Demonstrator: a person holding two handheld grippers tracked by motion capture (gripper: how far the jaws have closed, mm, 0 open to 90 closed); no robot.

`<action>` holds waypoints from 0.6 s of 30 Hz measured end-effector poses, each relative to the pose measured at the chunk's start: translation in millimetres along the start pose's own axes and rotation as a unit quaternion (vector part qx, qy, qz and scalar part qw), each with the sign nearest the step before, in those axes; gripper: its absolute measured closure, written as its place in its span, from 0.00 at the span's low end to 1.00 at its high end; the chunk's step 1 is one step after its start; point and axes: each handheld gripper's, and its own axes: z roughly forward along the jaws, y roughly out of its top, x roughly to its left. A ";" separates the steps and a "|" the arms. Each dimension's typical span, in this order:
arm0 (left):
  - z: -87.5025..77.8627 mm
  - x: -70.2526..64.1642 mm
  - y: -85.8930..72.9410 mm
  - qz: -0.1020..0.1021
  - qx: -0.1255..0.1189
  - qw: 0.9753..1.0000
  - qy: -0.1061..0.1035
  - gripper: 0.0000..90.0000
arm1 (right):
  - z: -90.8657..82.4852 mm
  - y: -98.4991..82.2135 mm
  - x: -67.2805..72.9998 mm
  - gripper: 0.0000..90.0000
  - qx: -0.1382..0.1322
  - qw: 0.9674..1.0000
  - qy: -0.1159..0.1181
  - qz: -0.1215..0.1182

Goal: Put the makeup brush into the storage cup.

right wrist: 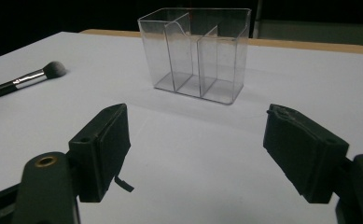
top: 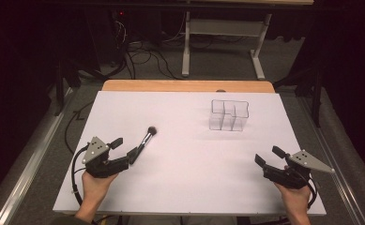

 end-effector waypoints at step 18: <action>-2.1 0.0 -0.5 -0.012 -0.004 1.000 0.003 0.36 | -0.3 -0.3 -1.0 0.28 0.002 1.000 0.002 0.004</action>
